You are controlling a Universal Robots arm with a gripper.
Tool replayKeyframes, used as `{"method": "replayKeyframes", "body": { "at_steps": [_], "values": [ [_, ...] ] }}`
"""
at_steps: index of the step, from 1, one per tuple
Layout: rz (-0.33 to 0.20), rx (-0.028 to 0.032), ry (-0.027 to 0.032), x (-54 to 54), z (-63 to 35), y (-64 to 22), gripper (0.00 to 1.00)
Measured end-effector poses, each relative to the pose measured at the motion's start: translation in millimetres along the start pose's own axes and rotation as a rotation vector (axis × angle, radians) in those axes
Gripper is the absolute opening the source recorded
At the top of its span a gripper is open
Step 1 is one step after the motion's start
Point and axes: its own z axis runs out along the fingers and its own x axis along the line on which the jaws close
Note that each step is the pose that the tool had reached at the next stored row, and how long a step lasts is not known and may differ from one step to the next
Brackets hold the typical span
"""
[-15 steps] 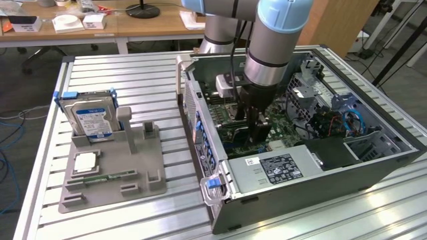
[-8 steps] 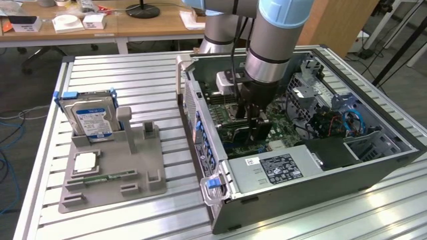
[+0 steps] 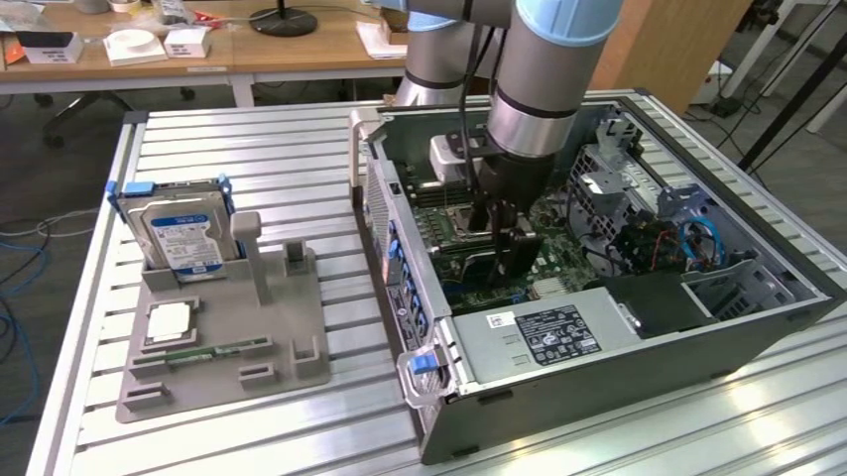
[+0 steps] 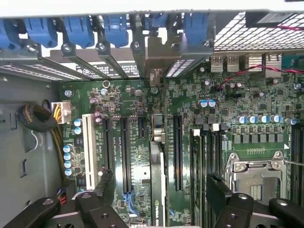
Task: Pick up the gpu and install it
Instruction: 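Insert the gpu into the slot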
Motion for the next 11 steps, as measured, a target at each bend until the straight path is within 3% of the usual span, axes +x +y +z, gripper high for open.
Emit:
{"method": "replayKeyframes", "body": {
  "at_steps": [6,11],
  "values": [
    [0.000,0.0000,0.0001,-0.1,-11.5,0.0,0.86],
    [0.000,0.0000,-0.0004,-0.2,-11.8,0.0,0.86]
  ]
}}
